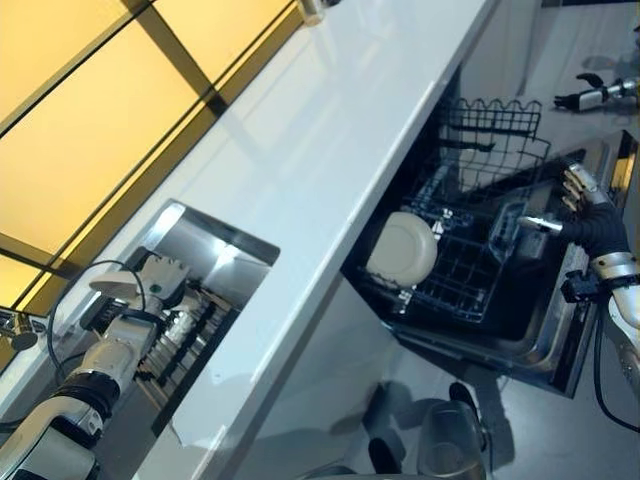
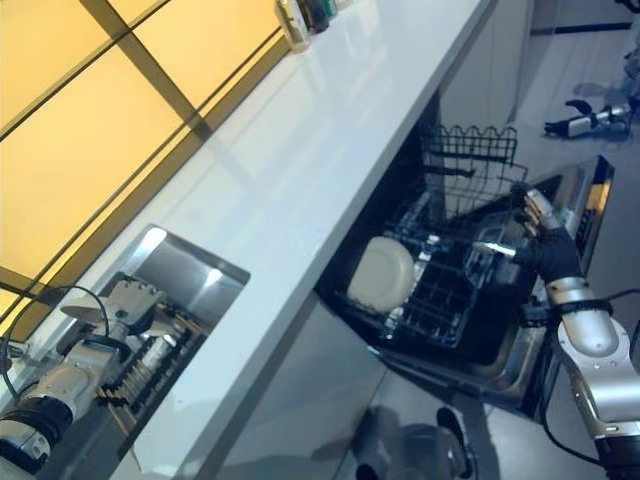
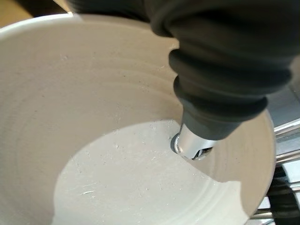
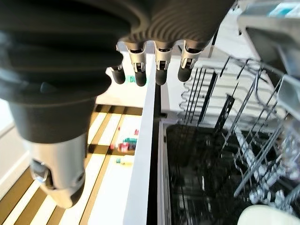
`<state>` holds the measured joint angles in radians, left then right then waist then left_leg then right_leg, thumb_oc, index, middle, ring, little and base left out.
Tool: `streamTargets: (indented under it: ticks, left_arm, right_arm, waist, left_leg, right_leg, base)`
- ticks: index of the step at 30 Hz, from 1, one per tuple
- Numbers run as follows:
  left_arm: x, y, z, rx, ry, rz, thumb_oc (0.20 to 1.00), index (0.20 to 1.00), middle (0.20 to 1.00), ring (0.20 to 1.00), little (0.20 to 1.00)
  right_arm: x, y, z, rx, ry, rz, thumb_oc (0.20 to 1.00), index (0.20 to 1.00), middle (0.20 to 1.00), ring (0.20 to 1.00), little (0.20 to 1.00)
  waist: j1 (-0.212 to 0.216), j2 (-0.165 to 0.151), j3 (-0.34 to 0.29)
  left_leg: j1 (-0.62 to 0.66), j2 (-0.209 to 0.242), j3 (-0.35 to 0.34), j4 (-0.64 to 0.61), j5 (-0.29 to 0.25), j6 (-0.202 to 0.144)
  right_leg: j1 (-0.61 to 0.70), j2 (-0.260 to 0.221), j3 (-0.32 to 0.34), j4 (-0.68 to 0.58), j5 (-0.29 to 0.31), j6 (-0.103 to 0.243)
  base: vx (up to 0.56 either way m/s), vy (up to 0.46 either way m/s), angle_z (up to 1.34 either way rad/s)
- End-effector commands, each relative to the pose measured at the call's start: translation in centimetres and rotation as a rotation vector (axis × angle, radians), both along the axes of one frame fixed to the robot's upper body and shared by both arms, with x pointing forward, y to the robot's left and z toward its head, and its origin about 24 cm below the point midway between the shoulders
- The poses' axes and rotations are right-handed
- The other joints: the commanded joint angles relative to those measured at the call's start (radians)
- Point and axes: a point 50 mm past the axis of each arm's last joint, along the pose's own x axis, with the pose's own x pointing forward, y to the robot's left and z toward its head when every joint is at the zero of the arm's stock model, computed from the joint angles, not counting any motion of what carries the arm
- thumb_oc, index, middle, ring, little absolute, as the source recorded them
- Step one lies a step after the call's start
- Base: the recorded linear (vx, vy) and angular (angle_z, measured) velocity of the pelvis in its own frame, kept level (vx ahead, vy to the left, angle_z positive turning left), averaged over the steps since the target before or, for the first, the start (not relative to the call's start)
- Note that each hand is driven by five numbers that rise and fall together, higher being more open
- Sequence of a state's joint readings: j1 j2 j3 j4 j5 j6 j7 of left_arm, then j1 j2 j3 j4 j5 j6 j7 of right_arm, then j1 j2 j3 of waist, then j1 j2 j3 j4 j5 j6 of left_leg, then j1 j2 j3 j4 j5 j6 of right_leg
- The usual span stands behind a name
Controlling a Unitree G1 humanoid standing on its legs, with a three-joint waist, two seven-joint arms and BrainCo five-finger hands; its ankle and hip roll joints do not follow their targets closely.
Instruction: Pick up plates and place into dishwasher.
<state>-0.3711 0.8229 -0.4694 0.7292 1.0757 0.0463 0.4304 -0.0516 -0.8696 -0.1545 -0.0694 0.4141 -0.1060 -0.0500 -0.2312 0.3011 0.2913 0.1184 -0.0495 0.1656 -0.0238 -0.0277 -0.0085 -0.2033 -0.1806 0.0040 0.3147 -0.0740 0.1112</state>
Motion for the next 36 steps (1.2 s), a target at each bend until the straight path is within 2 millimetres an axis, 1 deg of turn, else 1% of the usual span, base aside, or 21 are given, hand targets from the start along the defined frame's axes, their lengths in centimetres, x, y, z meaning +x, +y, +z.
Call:
streamTargets:
  ticks: [1,7,11,14,18,19,20,23,24,25,27,30,32,34,36]
  left_arm:
    - [-1.3,1.6,-0.8,-0.068,-0.032,0.084,0.200,0.200,0.200,0.200,0.200]
    - [-2.2,3.4,0.5,-0.127,-0.238,0.181,0.200,0.200,0.200,0.200,0.200]
    - [-3.2,4.6,1.3,-0.154,-0.357,0.233,0.200,0.200,0.200,0.200,0.200]
    - [-3.5,5.0,2.1,-0.192,-0.440,0.246,0.200,0.200,0.200,0.200,0.200]
    - [-3.6,5.0,3.3,-0.301,-0.556,0.250,0.200,0.200,0.200,0.200,0.200]
    - [-3.6,4.9,3.6,-0.334,-0.585,0.249,0.200,0.200,0.200,0.200,0.200]
    - [-3.6,4.7,4.5,-0.389,-0.637,0.236,0.200,0.200,0.200,0.200,0.200]
    - [-3.9,4.3,5.5,-0.439,-0.700,0.199,0.200,0.200,0.200,0.200,0.200]
    - [-4.0,4.0,6.1,-0.463,-0.730,0.165,0.200,0.200,0.200,0.200,0.200]
    - [-4.0,3.8,6.7,-0.469,-0.745,0.145,0.200,0.200,0.200,0.200,0.200]
    - [-4.0,3.3,8.3,-0.514,-0.796,0.083,0.200,0.200,0.200,0.200,0.200]
    - [-3.9,2.6,9.8,-0.579,-0.822,0.014,0.200,0.200,0.200,0.200,0.200]
    - [-3.5,1.8,11.3,-0.646,-0.837,-0.036,0.200,0.200,0.200,0.200,0.200]
    - [-3.1,0.9,12.4,-0.746,-0.843,-0.089,0.200,0.200,0.200,0.200,0.200]
    - [-2.8,-0.1,13.0,-0.865,-0.817,-0.143,0.200,0.200,0.200,0.200,0.200]
  right_arm:
    - [-0.8,1.3,1.6,-0.014,-0.107,0.062,1.000,1.000,1.000,1.000,1.000]
    - [-1.0,1.1,1.4,0.001,-0.115,0.068,1.000,1.000,1.000,1.000,1.000]
    - [-1.2,0.9,1.1,0.023,-0.131,0.075,1.000,1.000,1.000,1.000,1.000]
    - [-1.4,1.0,1.0,0.045,-0.149,0.086,1.000,1.000,1.000,1.000,1.000]
    - [-1.4,1.6,1.2,0.067,-0.180,0.111,1.000,1.000,1.000,1.000,1.000]
    - [-1.4,1.8,1.2,0.070,-0.193,0.117,1.000,1.000,1.000,1.000,1.000]
    - [-1.4,2.1,1.2,0.084,-0.210,0.121,1.000,1.000,1.000,1.000,1.000]
    - [-1.4,2.6,1.3,0.102,-0.246,0.130,1.000,1.000,1.000,1.000,1.000]
    - [-1.3,2.9,1.5,0.111,-0.265,0.128,1.000,1.000,1.000,1.000,1.000]
    - [-1.2,3.1,1.6,0.116,-0.276,0.127,1.000,1.000,1.000,1.000,1.000]
    - [-1.1,3.5,2.0,0.133,-0.313,0.128,1.000,1.000,1.000,1.000,1.000]
    - [-0.7,4.2,2.4,0.154,-0.349,0.140,1.000,1.000,1.000,1.000,1.000]
    - [-0.2,4.9,2.9,0.163,-0.373,0.153,1.000,1.000,1.000,1.000,1.000]
    - [0.2,5.9,3.3,0.172,-0.395,0.172,1.000,1.000,1.000,1.000,1.000]
    - [0.5,6.7,3.6,0.176,-0.413,0.198,1.000,1.000,1.000,1.000,1.000]
  waist:
    - [0.002,-0.086,-0.113]
    - [0.023,-0.106,-0.153]
    - [0.045,-0.123,-0.183]
    - [0.064,-0.140,-0.202]
    - [0.092,-0.162,-0.223]
    - [0.102,-0.168,-0.228]
    - [0.119,-0.179,-0.236]
    - [0.146,-0.199,-0.248]
    - [0.165,-0.210,-0.255]
    - [0.175,-0.216,-0.258]
    - [0.205,-0.232,-0.265]
    - [0.229,-0.247,-0.272]
    - [0.248,-0.255,-0.275]
    - [0.267,-0.263,-0.275]
    - [0.282,-0.270,-0.277]
  left_leg:
    - [-0.058,-0.069,0.003,0.088,-0.054,0.016]
    - [-0.027,-0.061,-0.016,0.056,-0.051,0.009]
    - [-0.011,-0.047,-0.032,0.029,-0.043,0.003]
    - [-0.004,-0.036,-0.050,0.012,-0.038,-0.001]
    - [0.002,-0.026,-0.073,0.001,-0.037,-0.003]
    - [0.003,-0.023,-0.077,0.001,-0.038,-0.004]
    - [0.004,-0.019,-0.085,0.002,-0.041,-0.003]
    - [0.005,-0.011,-0.100,0.001,-0.045,-0.002]
    - [0.005,-0.006,-0.112,0.000,-0.046,-0.001]
    - [0.006,-0.003,-0.117,0.000,-0.048,-0.001]
    - [0.005,0.003,-0.131,0.003,-0.052,0.000]
    - [0.004,0.010,-0.143,0.003,-0.055,-0.001]
    - [0.002,0.014,-0.156,0.003,-0.055,-0.002]
    - [0.000,0.018,-0.168,0.003,-0.055,-0.002]
    - [-0.003,0.019,-0.180,0.003,-0.055,-0.002]
  right_leg:
    - [0.155,-0.010,-0.029,-0.218,0.040,0.011]
    - [0.194,-0.003,-0.057,-0.243,0.032,0.008]
    - [0.218,0.009,-0.076,-0.255,0.022,0.003]
    - [0.232,0.019,-0.089,-0.258,0.012,0.000]
    - [0.248,0.030,-0.106,-0.261,0.002,-0.005]
    - [0.252,0.032,-0.112,-0.261,-0.001,-0.005]
    - [0.258,0.037,-0.119,-0.262,-0.005,-0.007]
    - [0.269,0.045,-0.130,-0.263,-0.012,-0.010]
    - [0.274,0.052,-0.135,-0.263,-0.015,-0.012]
    - [0.279,0.056,-0.138,-0.265,-0.017,-0.013]
    - [0.288,0.066,-0.146,-0.266,-0.022,-0.016]
    - [0.297,0.076,-0.155,-0.273,-0.024,-0.018]
    - [0.302,0.085,-0.159,-0.275,-0.026,-0.020]
    - [0.307,0.093,-0.164,-0.278,-0.027,-0.023]
    - [0.311,0.098,-0.168,-0.283,-0.027,-0.024]
  base:
    - [-0.04,-0.011,0.14]
    - [-0.06,-0.033,0.10]
    - [-0.08,-0.068,0.11]
    - [-0.09,-0.102,0.12]
    - [-0.07,-0.085,0.11]
    - [-0.07,-0.115,0.05]
    - [-0.08,-0.140,0.09]
    - [-0.07,-0.120,0.14]
    - [-0.07,-0.124,0.10]
    - [-0.09,-0.154,0.14]
    - [-0.08,-0.140,0.26]
    - [-0.07,-0.113,0.18]
    - [-0.07,-0.108,0.23]
    - [-0.07,-0.100,0.16]
    - [-0.06,-0.085,0.22]
